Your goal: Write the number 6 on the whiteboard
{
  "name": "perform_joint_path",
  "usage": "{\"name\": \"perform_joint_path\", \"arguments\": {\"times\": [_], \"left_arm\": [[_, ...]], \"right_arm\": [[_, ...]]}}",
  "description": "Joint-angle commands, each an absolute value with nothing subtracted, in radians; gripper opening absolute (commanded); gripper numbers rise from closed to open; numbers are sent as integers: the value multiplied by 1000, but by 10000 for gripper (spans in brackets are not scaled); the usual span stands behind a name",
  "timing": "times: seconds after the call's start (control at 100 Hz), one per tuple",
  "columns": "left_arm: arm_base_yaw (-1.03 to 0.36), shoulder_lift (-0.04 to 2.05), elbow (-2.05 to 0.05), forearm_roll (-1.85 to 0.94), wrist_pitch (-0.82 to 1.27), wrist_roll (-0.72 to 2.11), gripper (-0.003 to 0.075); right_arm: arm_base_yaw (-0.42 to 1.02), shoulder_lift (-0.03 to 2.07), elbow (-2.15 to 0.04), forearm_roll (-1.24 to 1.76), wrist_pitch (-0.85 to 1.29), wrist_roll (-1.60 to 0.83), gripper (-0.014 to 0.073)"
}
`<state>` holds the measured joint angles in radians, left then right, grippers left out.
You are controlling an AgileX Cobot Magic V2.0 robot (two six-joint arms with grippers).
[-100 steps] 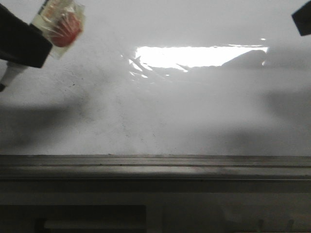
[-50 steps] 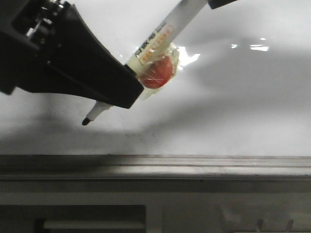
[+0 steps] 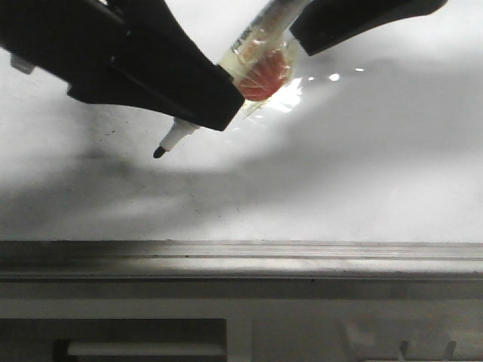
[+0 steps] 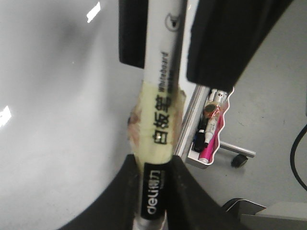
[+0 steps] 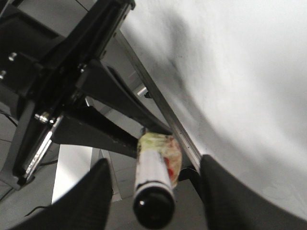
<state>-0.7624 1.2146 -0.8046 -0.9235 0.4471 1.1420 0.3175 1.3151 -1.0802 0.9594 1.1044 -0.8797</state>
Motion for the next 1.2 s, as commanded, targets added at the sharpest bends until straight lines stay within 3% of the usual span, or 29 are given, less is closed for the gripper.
{"name": "perform_joint_path", "arguments": {"times": [0.0, 0.18, 0.29, 0.36, 0.49, 0.56, 0.75, 1.0, 1.19], "left_arm": [[-768, 1197, -839, -948, 413, 1133, -20], [-768, 1197, -839, -948, 405, 1133, -18], [-768, 1197, -839, -948, 416, 1133, 37], [-765, 1195, -839, -954, 426, 1133, 156], [-731, 1174, -839, -995, 426, 1133, 487], [-694, 1149, -839, -1025, 446, 1133, 578], [-551, 1022, -839, -1058, 543, 1121, 586], [-342, 782, -727, -1091, 472, 1106, 584], [-243, 636, -609, -1128, 380, 1106, 517]], "right_arm": [[328, 1297, -1115, 1009, 1087, -901, 226], [335, 1297, -1115, 1007, 1103, -923, -57], [335, 1297, -1115, 1007, 1101, -925, -62], [335, 1297, -1115, 1007, 1101, -927, -62], [335, 1282, -1103, 1003, 1085, -929, -60], [335, 1259, -1085, 1001, 1066, -949, -49], [335, 1114, -977, 1001, 909, -969, -48], [335, 844, -787, 1001, 656, -988, -48], [335, 753, -721, 1001, 516, -988, -48]]}}
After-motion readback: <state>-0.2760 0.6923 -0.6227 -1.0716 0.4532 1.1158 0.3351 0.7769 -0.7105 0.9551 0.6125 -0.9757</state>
